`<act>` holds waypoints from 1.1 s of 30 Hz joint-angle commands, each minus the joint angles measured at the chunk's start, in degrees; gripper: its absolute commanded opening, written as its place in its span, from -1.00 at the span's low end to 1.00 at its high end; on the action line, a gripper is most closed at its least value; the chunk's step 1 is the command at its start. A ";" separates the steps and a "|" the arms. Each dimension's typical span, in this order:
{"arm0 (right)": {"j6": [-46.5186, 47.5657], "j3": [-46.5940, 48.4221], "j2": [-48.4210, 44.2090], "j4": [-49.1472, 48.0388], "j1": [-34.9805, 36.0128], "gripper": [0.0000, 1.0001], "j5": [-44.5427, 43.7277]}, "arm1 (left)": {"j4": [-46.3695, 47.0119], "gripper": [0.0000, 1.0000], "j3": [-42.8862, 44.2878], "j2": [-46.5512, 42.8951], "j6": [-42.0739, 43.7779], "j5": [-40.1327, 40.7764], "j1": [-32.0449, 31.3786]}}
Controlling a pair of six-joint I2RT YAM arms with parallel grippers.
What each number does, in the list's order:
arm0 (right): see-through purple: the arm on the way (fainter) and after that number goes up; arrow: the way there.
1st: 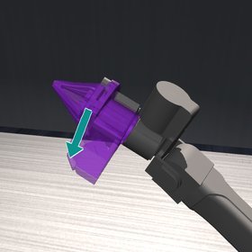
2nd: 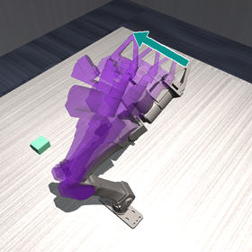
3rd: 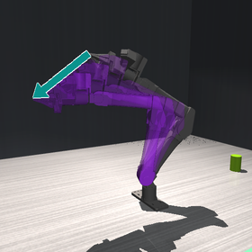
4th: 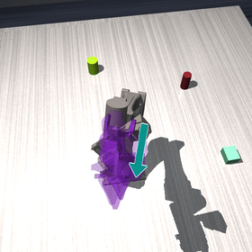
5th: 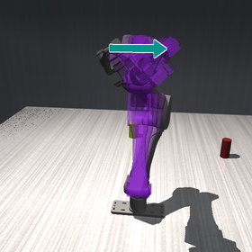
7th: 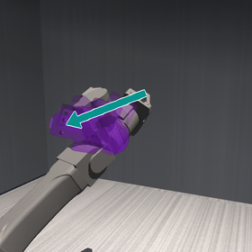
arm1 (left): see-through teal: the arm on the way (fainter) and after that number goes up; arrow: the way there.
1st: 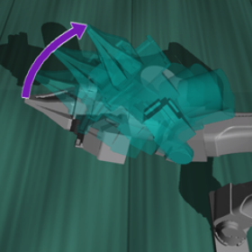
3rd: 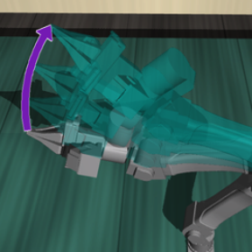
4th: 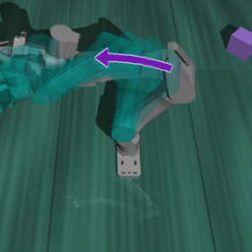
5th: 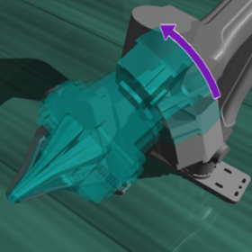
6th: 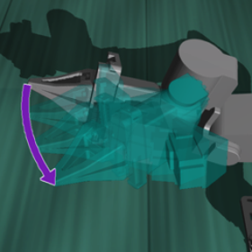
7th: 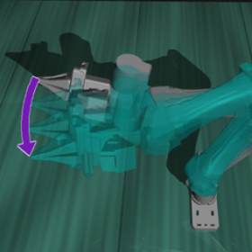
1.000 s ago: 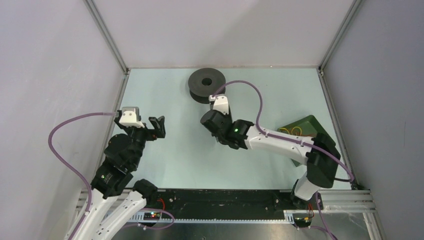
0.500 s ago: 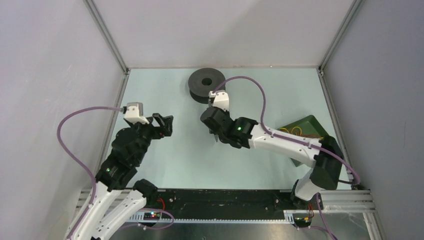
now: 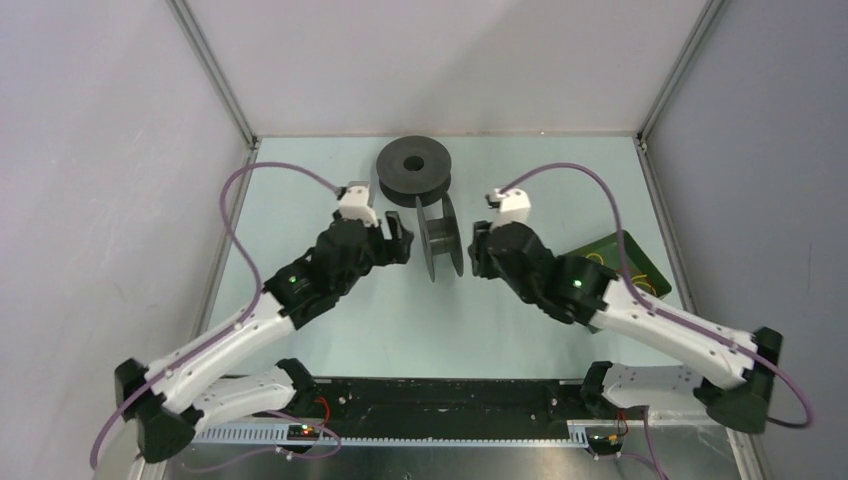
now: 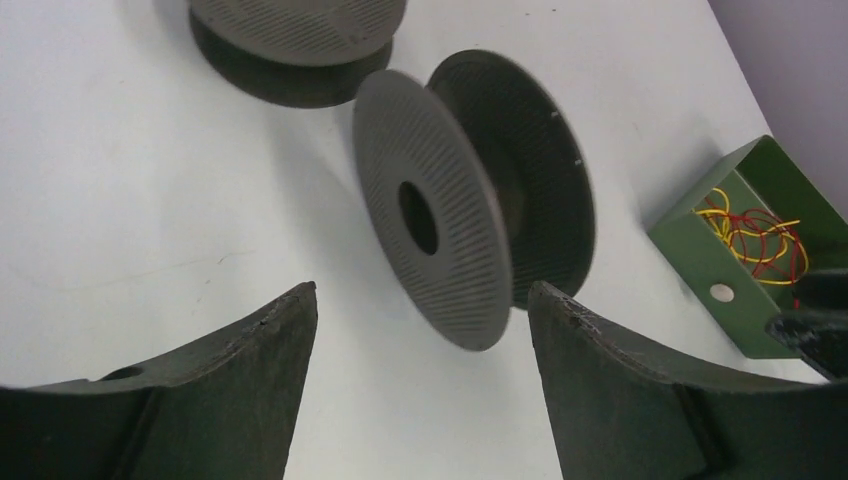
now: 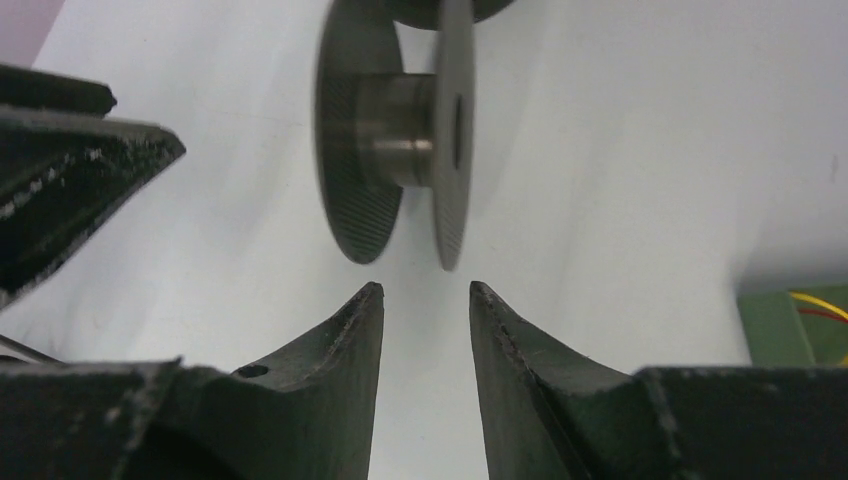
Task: Wrap the cables
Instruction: Place the cable reel at the center of the board, then pick up the cable from the storage box.
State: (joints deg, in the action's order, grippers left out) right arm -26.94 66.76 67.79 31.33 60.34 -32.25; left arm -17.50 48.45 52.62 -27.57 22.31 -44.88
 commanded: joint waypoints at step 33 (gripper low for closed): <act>2.38 -20.18 -22.51 -0.71 -28.36 -0.11 12.34 | -5.07 -1.00 10.33 13.62 25.92 -9.36 -4.17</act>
State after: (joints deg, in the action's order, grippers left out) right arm -25.19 46.68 45.10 28.88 38.57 -23.44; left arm -17.45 57.56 68.03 -6.72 17.39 -48.86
